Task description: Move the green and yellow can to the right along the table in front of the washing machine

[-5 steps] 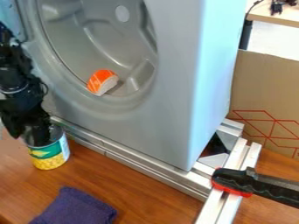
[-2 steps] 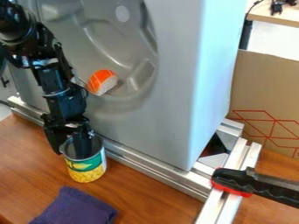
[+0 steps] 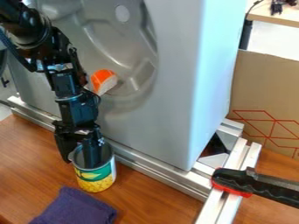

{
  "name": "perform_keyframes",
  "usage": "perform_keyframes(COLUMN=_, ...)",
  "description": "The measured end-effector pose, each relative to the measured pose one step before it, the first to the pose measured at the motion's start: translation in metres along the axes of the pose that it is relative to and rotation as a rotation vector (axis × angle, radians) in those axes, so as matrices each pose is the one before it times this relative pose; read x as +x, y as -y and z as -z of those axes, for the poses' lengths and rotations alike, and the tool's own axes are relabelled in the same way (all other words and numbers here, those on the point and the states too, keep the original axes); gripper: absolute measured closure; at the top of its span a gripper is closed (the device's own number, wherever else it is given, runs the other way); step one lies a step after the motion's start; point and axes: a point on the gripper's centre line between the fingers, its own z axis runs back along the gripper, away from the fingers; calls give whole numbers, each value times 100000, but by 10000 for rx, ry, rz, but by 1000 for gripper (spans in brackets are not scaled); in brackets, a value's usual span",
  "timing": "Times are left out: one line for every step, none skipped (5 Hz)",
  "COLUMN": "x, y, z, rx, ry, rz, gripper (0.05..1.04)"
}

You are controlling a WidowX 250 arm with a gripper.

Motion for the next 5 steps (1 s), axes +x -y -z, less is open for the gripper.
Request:
perform_keyframes(x=40, y=586, z=131, rx=-313, ry=240, rz=413, gripper=83)
perform_keyframes(x=598, y=205, z=-1526, rx=241, ry=773, rz=190, gripper=83)
perform_keyframes(x=-455, y=406, z=-3359, rx=524, ry=1097, rz=331, gripper=83)
perform_keyframes(x=-710, y=309, z=-1980, rx=510, ry=413, rz=94, gripper=83)
perform_keyframes(x=-1460, y=-147, z=-1485, rx=996, ry=-478, rz=-68, gripper=83)
